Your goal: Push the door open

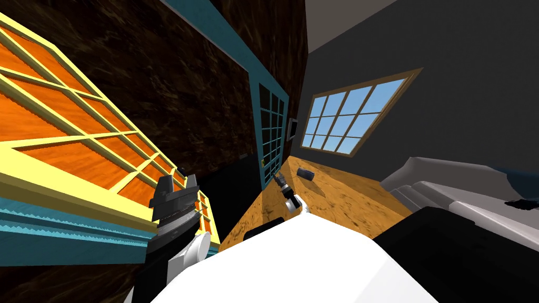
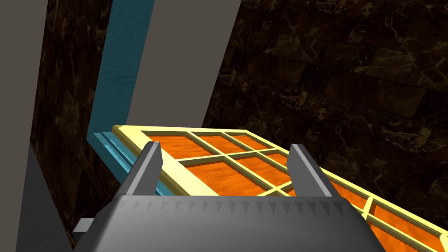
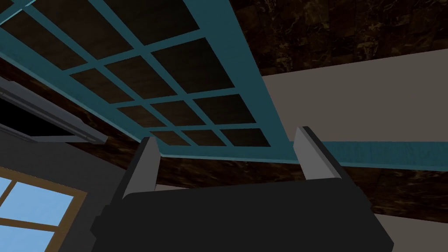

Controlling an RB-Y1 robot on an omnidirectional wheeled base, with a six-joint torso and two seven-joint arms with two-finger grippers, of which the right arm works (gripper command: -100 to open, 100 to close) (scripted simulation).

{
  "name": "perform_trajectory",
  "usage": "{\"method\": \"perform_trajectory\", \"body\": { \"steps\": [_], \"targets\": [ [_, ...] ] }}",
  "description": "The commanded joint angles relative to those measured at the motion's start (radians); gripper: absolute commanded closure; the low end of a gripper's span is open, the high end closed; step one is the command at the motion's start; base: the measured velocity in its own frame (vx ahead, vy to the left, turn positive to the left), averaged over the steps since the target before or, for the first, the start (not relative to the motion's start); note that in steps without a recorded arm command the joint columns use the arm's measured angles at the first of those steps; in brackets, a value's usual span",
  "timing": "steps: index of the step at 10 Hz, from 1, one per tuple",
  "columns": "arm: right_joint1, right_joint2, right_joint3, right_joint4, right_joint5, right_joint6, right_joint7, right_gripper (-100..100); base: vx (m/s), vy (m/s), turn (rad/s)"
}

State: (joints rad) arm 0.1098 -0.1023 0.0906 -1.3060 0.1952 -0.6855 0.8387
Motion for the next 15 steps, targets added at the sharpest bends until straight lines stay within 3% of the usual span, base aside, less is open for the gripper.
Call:
{"method": "perform_trajectory", "body": {
  "steps": [1,15],
  "targets": [
    [-0.012,0.001,0.004,0.037,0.006,-0.011,0.028,-100,0.073,-0.072,0.059],
    [-0.116,0.030,0.038,0.317,0.057,-0.075,0.235,-100,0.081,-0.075,0.056]
  ]
}}
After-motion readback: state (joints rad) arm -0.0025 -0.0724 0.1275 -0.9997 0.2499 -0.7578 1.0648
